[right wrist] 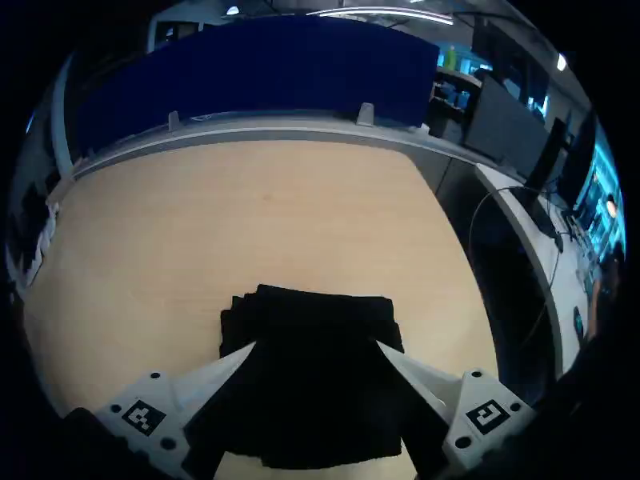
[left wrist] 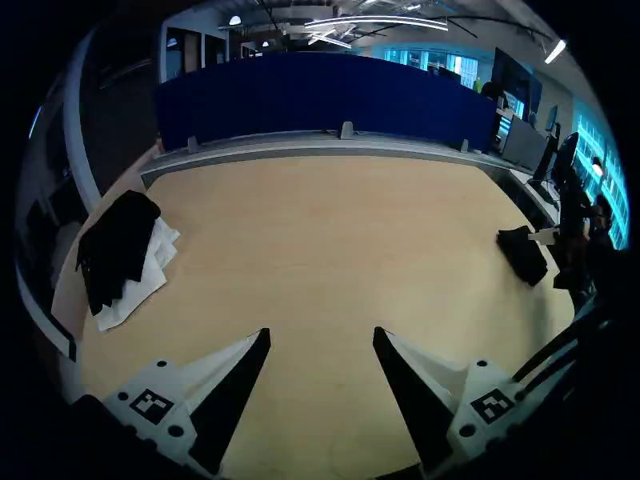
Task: Fold towel
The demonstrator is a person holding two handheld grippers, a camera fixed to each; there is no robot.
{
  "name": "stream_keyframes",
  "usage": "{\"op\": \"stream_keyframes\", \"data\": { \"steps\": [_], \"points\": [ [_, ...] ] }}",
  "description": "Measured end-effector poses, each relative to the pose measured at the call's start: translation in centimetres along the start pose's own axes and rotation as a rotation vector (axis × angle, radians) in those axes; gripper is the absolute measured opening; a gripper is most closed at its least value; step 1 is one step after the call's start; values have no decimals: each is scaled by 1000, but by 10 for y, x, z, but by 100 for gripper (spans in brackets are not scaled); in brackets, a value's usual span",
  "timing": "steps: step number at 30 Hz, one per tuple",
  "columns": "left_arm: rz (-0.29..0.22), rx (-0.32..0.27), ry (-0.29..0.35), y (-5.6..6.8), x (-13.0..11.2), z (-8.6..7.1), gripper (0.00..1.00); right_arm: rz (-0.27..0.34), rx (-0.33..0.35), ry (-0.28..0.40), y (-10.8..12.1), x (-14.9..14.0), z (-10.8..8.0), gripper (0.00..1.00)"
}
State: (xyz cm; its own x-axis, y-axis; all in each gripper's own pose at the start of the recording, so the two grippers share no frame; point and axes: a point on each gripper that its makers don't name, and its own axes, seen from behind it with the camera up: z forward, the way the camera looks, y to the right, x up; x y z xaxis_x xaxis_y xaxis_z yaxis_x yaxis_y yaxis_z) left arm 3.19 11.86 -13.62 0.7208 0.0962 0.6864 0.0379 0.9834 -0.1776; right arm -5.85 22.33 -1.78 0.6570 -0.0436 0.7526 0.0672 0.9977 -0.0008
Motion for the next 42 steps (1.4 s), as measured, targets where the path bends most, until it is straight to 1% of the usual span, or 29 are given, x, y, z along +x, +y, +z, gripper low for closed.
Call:
{"op": "stream_keyframes", "data": {
  "steps": [6,9,12,15,21,27,30,36,39,42],
  "points": [
    [11,-21,14,0,4,-2,95,9,-19,13,2,-3,-17,97],
    [14,-30,25,-1,6,-4,95,24,-21,54,-2,4,-29,97],
    [14,-41,37,-2,8,-5,95,46,-19,121,-9,13,-46,97],
    [15,-52,51,-2,10,-5,95,66,-19,189,-17,19,-67,97],
    [17,-73,83,-2,20,-8,96,100,-66,326,-27,28,-111,97],
    [12,-87,118,-1,29,-10,96,185,-81,441,-43,35,-149,97],
    [10,-94,134,-1,33,-11,95,206,-91,495,-50,39,-165,97],
    [10,-95,191,-2,46,-12,95,177,-67,533,-73,52,-189,97],
    [3,-94,236,-2,57,-12,95,163,-70,571,-83,66,-206,97],
    [-10,-97,290,-3,70,-16,95,142,-62,607,-98,77,-220,97]
  ]
}}
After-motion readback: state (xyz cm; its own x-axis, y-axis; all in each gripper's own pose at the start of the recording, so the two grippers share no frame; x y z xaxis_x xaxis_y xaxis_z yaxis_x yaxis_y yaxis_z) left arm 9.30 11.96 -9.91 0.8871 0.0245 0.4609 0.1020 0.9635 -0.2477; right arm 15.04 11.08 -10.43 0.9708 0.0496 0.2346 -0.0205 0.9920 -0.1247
